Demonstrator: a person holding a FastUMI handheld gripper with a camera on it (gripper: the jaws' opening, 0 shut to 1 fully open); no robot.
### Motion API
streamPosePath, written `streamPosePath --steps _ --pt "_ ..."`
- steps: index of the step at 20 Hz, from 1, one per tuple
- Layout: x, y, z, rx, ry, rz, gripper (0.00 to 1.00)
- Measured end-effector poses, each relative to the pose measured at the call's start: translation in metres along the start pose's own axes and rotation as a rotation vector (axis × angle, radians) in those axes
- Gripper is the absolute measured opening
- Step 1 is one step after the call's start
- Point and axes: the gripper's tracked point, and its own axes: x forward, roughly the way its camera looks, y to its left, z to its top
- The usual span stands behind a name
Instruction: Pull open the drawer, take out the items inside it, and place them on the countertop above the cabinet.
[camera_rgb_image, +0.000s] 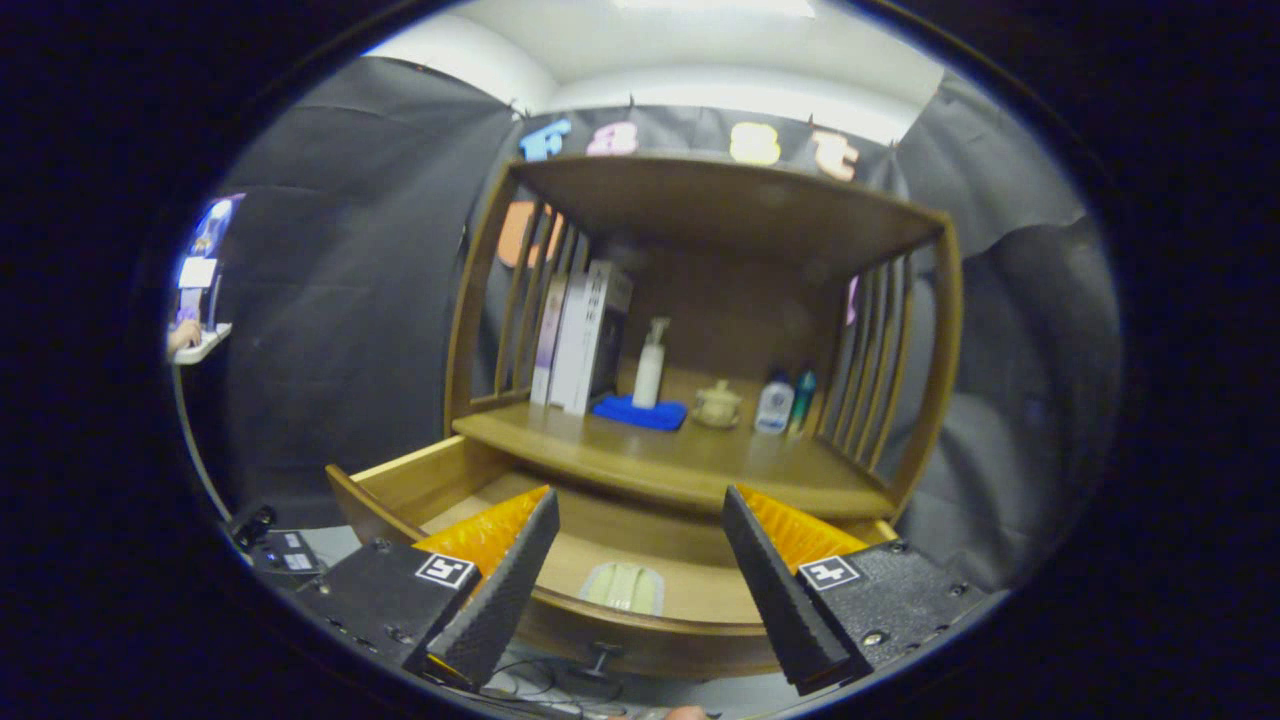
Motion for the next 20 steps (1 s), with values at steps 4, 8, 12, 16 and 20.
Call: streamPosePath --steps 4,8,12,16,20 --pt "0.070 -0.016 -0.014 0.040 0.241 0.008 1.00" --pt "0.076 -0.003 -0.053 0.163 0.533 0.046 1.00" --pt "0.086 -0.009 -0.086 0.128 0.707 0.016 0.90" --pt "0.086 0.000 -0.108 0.153 0.829 0.043 0.81" --pt "0.092 -0.005 -0.114 0.149 0.837 0.023 0.50"
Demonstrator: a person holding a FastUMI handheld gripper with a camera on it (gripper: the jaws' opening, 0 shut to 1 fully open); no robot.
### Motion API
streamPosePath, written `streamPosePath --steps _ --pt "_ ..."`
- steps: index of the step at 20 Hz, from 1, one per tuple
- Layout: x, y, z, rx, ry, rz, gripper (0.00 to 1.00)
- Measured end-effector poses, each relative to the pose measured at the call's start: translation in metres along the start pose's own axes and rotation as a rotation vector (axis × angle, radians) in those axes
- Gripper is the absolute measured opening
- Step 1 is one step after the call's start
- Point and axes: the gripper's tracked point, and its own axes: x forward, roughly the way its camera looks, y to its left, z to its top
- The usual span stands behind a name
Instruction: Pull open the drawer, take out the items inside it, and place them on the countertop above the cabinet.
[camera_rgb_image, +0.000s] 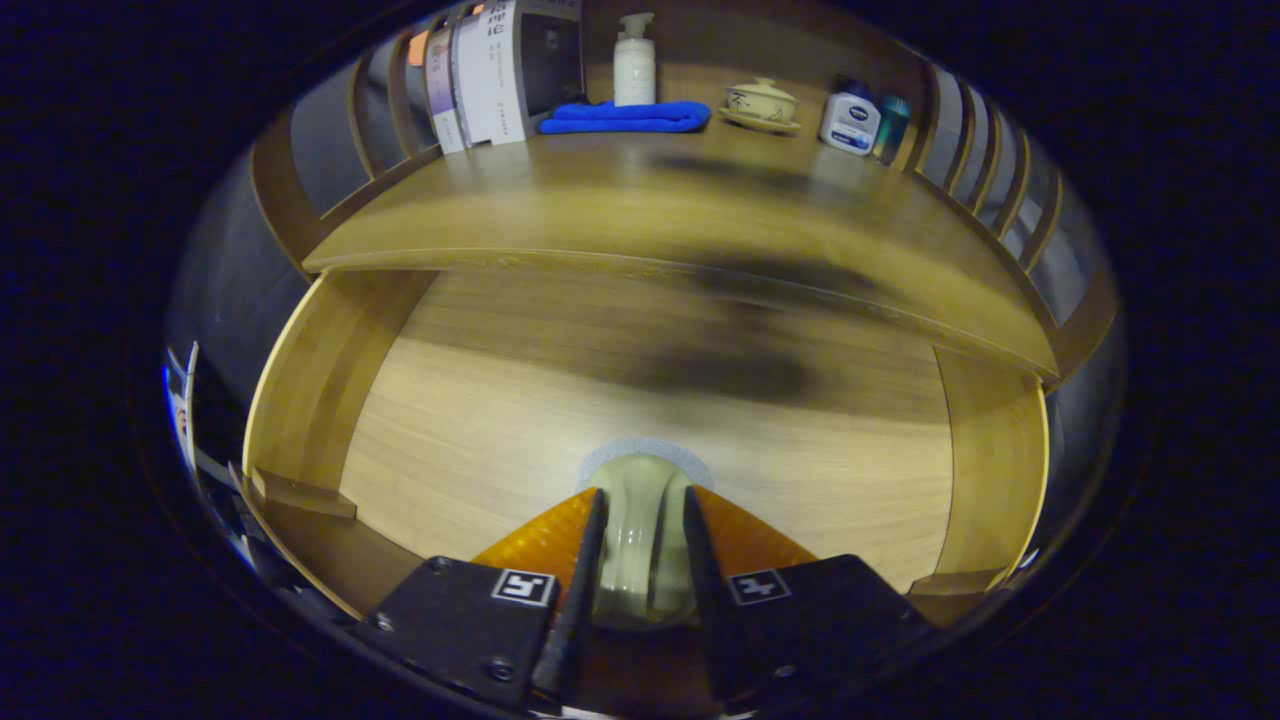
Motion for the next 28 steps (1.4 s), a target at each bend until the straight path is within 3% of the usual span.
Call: streamPosePath --steps 2,4,9,19,23,28 --pt "0.000 -0.004 0.001 -0.023 -0.011 -0.019 0.24" --pt "-0.005 -0.005 0.000 -0.041 -0.013 -0.009 0.17" --pt "-0.024 -0.008 0.014 -0.042 -0.058 -0.002 0.16" --pt "-0.115 -0.001 0.078 -0.119 -0.229 -0.028 0.15" --pt "-0.129 -0.004 0.117 -0.063 -0.290 -0.024 0.16" --pt "-0.110 -0.014 0.160 0.085 -0.292 0.007 0.15"
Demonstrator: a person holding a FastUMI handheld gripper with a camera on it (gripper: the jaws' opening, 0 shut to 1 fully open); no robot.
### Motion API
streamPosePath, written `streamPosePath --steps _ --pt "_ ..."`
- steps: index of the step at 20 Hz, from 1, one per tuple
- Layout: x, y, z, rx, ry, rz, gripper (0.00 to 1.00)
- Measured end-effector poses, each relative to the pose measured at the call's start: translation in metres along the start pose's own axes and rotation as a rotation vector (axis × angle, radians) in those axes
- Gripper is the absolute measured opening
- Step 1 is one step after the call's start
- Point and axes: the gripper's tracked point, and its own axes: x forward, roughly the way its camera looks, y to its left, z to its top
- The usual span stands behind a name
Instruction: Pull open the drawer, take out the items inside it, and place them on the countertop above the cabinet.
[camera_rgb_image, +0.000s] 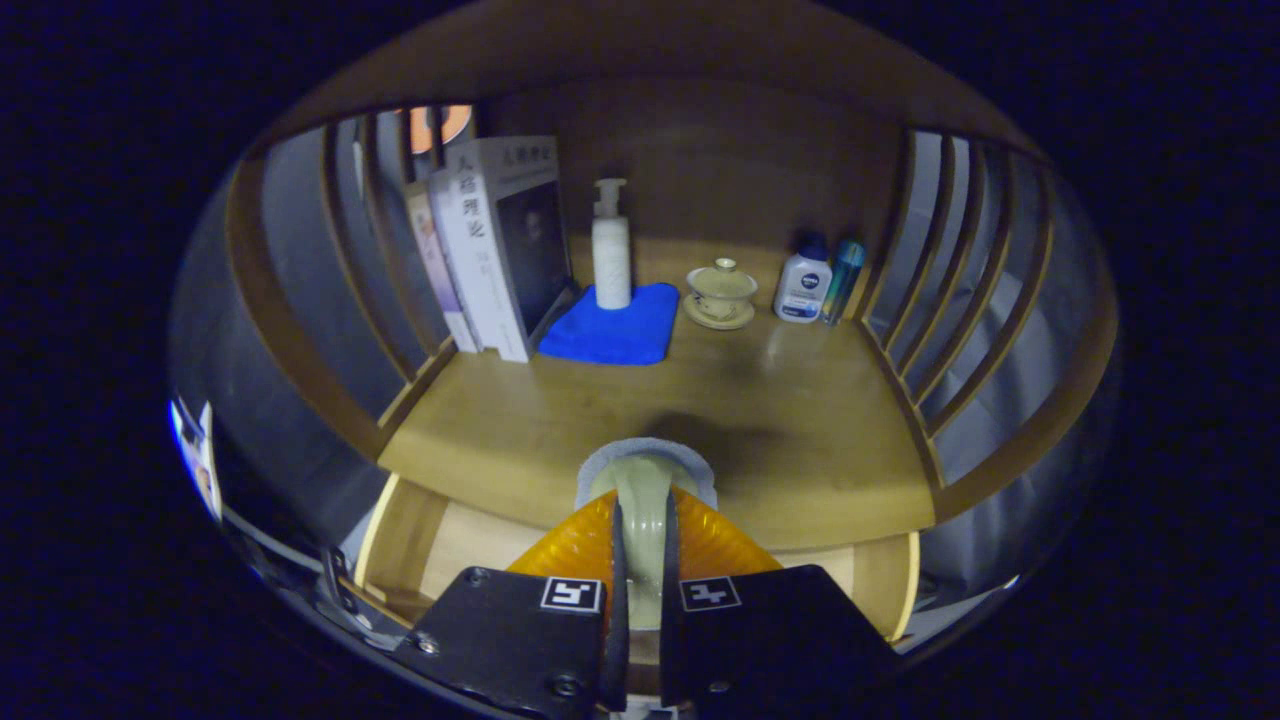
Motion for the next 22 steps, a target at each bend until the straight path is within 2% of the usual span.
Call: streamPosePath --steps 2,9,14,15,20,22 --pt "0.017 -0.006 0.014 0.054 -0.022 -0.016 0.15" --pt "0.062 -0.017 0.038 0.093 -0.049 -0.081 0.15" --pt "0.077 -0.016 0.040 0.074 -0.058 -0.073 0.19" --pt "0.082 -0.012 0.033 0.087 -0.031 -0.053 0.22" --pt "0.089 -0.019 0.031 0.073 -0.085 -0.048 0.81" --pt "0.090 -0.012 0.027 0.102 -0.102 -0.014 0.79"
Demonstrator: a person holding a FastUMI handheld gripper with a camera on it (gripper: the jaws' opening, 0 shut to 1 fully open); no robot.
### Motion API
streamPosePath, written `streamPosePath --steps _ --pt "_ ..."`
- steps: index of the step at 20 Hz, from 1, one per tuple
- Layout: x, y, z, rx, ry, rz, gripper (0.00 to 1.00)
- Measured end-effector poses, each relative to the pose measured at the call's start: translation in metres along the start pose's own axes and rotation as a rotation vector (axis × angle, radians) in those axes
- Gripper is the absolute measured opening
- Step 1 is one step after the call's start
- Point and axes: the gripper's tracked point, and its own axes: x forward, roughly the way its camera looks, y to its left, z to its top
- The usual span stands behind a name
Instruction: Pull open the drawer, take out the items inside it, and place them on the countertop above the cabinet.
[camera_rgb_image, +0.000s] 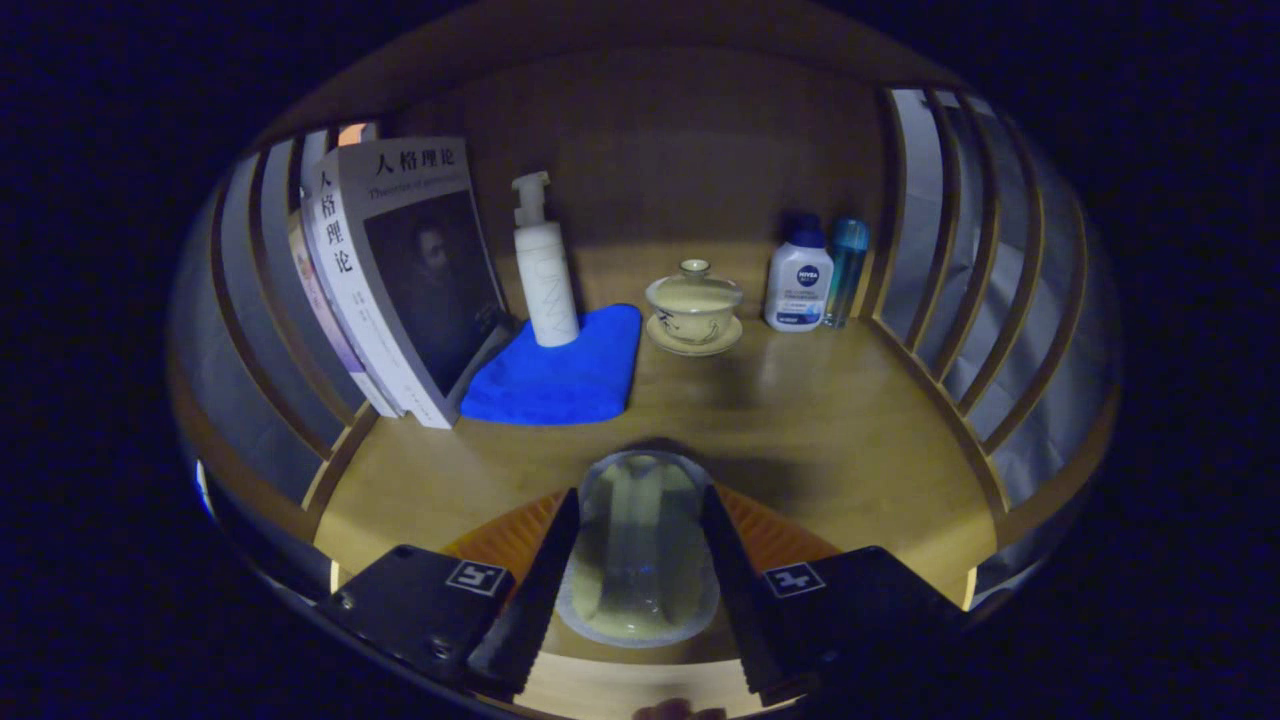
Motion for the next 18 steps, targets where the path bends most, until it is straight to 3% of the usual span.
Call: streamPosePath --steps 5,10,12,13,14,18 --pt "-0.022 0.007 0.008 -0.008 -0.104 0.044 0.77" --pt "-0.081 0.008 0.005 -0.115 -0.278 0.010 0.77" --pt "-0.109 0.008 -0.008 -0.174 -0.358 -0.016 0.81" --pt "-0.123 0.011 -0.017 -0.183 -0.400 -0.017 0.91" --pt "-0.136 0.016 -0.029 -0.183 -0.431 -0.005 0.94" --pt "-0.180 0.026 -0.089 -0.158 -0.488 0.055 0.97"
